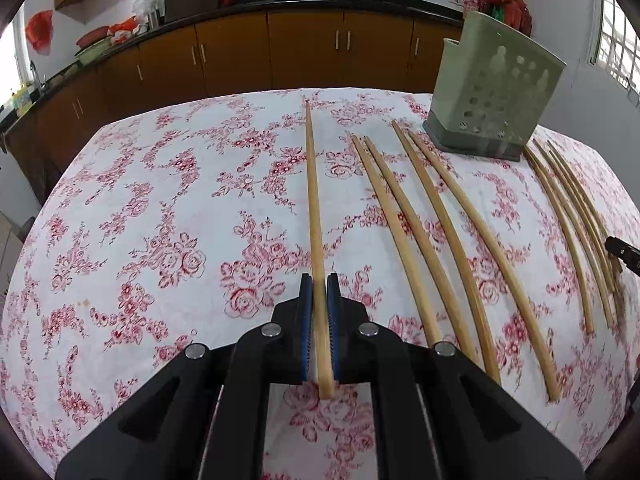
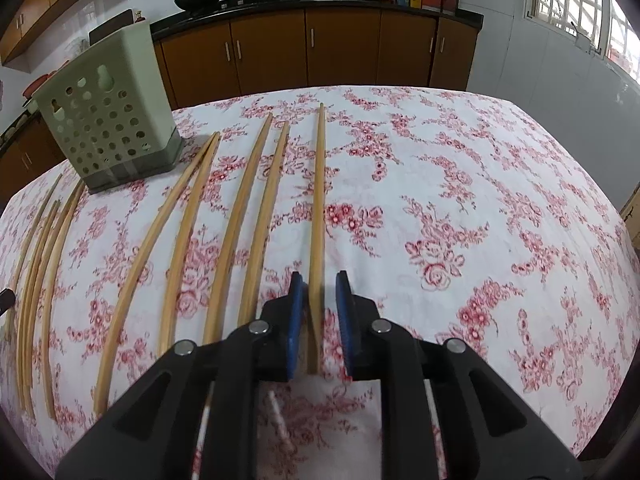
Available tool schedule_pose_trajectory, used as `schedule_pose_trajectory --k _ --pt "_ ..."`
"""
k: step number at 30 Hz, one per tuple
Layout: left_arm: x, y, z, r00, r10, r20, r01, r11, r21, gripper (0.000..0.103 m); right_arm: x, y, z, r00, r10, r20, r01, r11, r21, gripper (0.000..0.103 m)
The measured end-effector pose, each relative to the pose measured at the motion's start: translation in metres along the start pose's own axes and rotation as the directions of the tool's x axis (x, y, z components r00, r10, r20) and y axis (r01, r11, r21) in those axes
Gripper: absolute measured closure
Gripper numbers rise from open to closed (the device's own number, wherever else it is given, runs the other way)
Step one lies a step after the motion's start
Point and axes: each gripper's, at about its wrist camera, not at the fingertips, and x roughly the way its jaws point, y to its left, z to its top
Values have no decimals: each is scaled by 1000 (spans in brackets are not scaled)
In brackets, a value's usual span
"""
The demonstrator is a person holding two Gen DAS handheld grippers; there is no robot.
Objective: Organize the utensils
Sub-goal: 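Lift the held chopsticks with both tools and carry them over the green holder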
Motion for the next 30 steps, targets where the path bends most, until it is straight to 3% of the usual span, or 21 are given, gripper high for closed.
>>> schedule_pose_trajectory --k 3,6,15,23,30 --pt "-3 -1 -3 1000 3 0 -3 1000 4 94 -3 0 -5 1000 4 2 -4 1000 -8 86" --pt "-5 -1 -6 1000 6 0 -6 1000 2 94 -5 -2 -7 1000 21 3 -21 1000 -12 94" --pt "-10 -2 -4 1000 26 -17 -25 999 24 95 -32 -9 -3 995 61 77 -62 998 13 95" --pt "-43 8 12 997 15 71 -15 1000 -11 95 -65 -18 14 979 81 187 -90 995 35 95" --pt "-76 11 30 984 7 177 -3 1000 -23 95 -89 -24 27 958 81 274 -96 994 43 95"
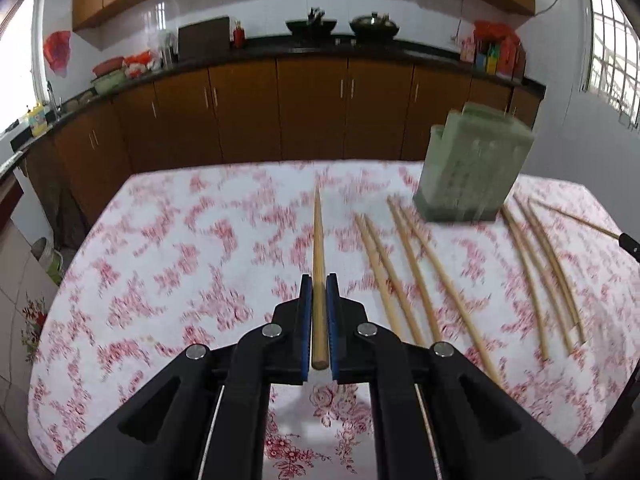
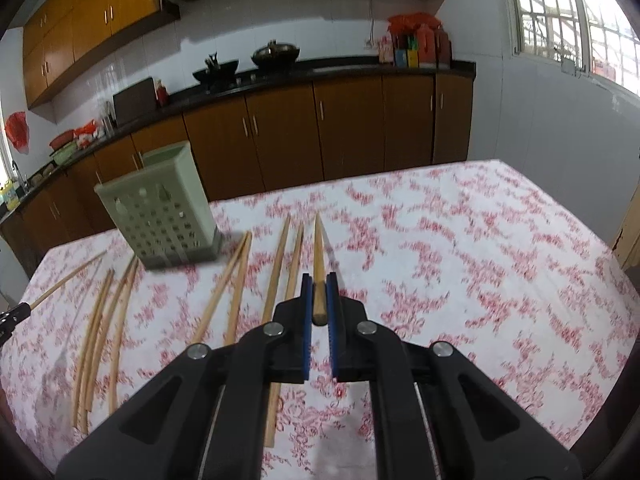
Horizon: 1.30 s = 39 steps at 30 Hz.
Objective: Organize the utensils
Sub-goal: 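Lift the held chopsticks with both tools and carry them over the green holder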
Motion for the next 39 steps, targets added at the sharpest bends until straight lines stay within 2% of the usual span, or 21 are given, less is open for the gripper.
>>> schedule_pose_trajectory --k 7,13,31,35,39 --pt "-26 1 26 993 -12 120 16 999 -29 96 -14 -1 25 997 5 82 -5 1000 6 95" --pt "-37 2 44 983 -11 186 18 999 -35 96 -20 2 43 991 10 130 -10 1000 -3 95" --pt "-35 5 72 972 35 231 -28 999 -36 96 -14 5 99 981 24 194 -27 1000 11 95" --pt "-40 5 88 966 39 256 -30 999 -38 96 -22 9 119 972 30 235 -31 1000 1 95" --pt "-55 -2 115 952 15 306 -7 1000 -28 96 -39 14 147 953 68 296 -75 997 12 95"
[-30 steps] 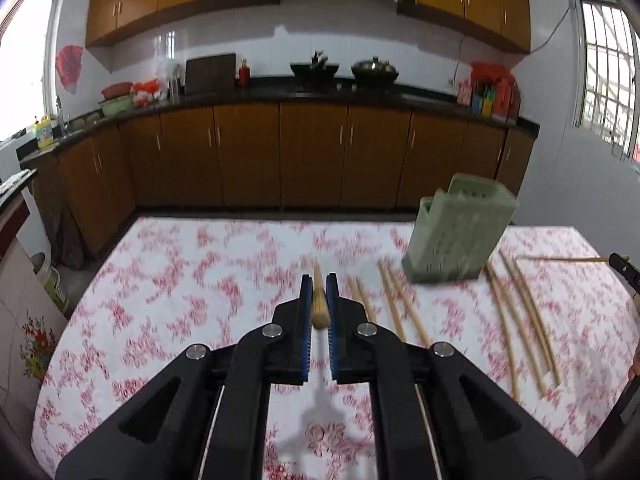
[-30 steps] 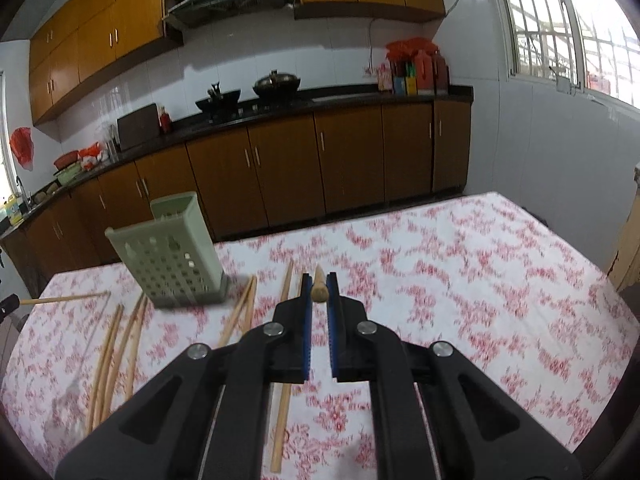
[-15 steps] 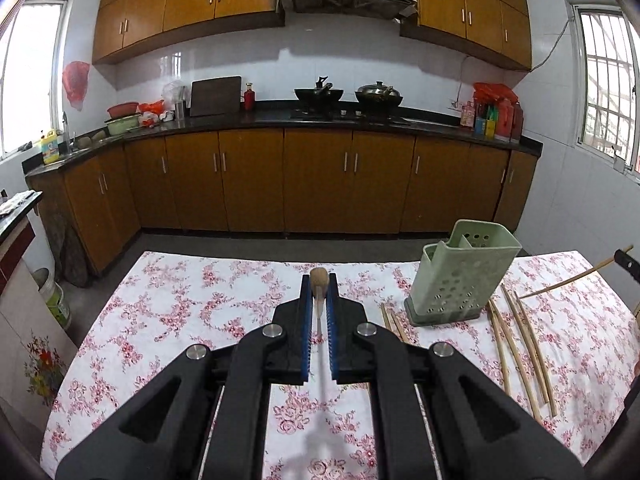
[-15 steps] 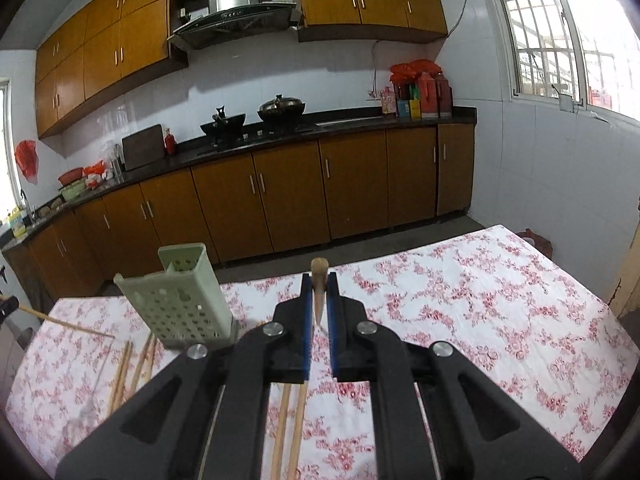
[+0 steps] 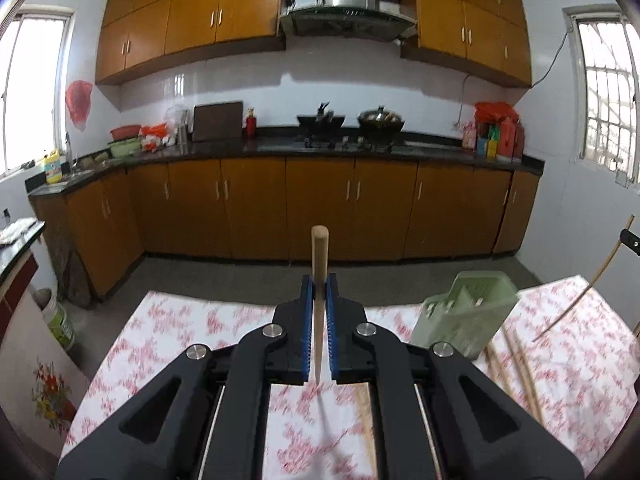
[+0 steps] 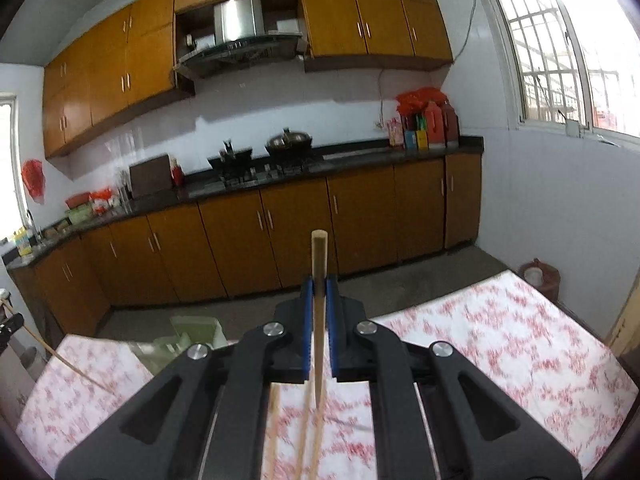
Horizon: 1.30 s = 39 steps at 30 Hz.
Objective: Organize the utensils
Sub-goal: 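Lift the held chopsticks with both tools and carry them over the green holder, then open both tools to drop the chopsticks into the green holder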
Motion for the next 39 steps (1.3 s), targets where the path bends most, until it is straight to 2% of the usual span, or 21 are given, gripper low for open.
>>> schedule_pose_trajectory --k 7,12,20,29,35,39 --pt "-18 -26 64 990 -66 127 69 997 -19 96 -11 18 48 988 115 101 -123 990 75 95" --pt "-17 -62 88 976 -120 182 123 992 -4 96 -7 41 59 976 178 123 -187 980 67 95" --pt "19 -91 67 977 -188 102 192 981 -32 96 22 61 34 976 214 36 -216 975 52 95" --pt "44 -102 38 984 -179 1 179 983 -35 96 52 83 -5 979 194 -65 -195 980 -22 95" --pt "40 -106 36 985 -172 -6 172 985 -10 96 51 85 -10 981 183 -70 -185 983 -23 93" --pt "33 -102 36 985 -173 -9 173 985 -14 94 39 80 -7 984 173 -49 -174 985 -19 84"
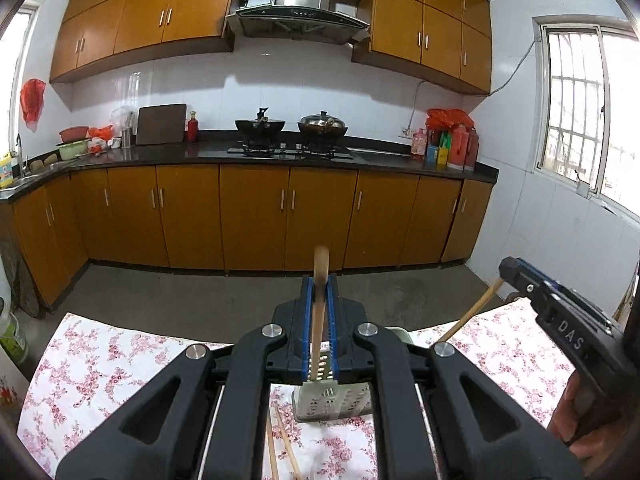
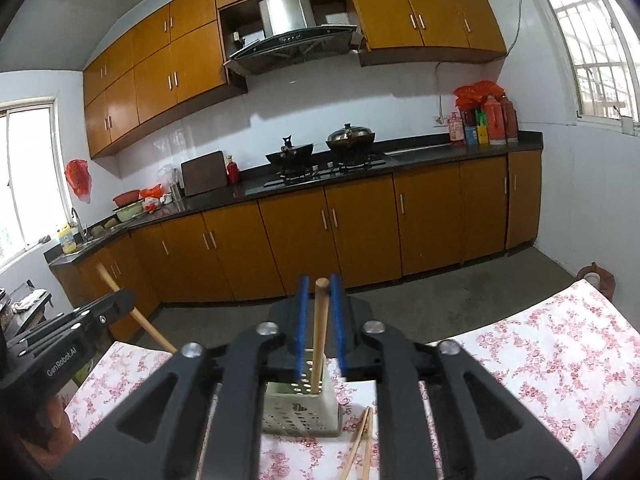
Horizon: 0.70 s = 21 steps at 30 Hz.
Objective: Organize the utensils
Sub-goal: 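Open both tools to drop the chopsticks into the green holder, then close the right tool on another chopstick while the left tool grasps one too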
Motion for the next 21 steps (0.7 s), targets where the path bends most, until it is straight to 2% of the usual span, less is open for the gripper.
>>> schedule_pose_trajectory --k 3,5,8,12,16,21 --pt "-7 3 1 1000 6 -1 -6 1000 -10 89 -17 -7 1 1000 -23 13 23 1000 4 79" --pt "-17 8 1 1000 16 5 -16 1000 -17 78 -28 -13 -2 999 -36 18 36 999 14 76" --pt "-32 18 -2 999 38 16 -38 999 -17 76 -40 -28 -9 998 -69 0 69 997 29 75" --pt "-49 34 -16 998 64 10 -63 998 -24 73 -45 -52 -31 990 -123 -65 126 991 47 75" --pt "-58 54 -44 994 109 -18 -109 994 -25 69 -33 -78 -76 967 -170 -192 185 981 61 75" --pt "-48 80 -94 979 158 -133 -165 985 -45 69 -7 -93 -149 906 -164 -391 205 976 67 76"
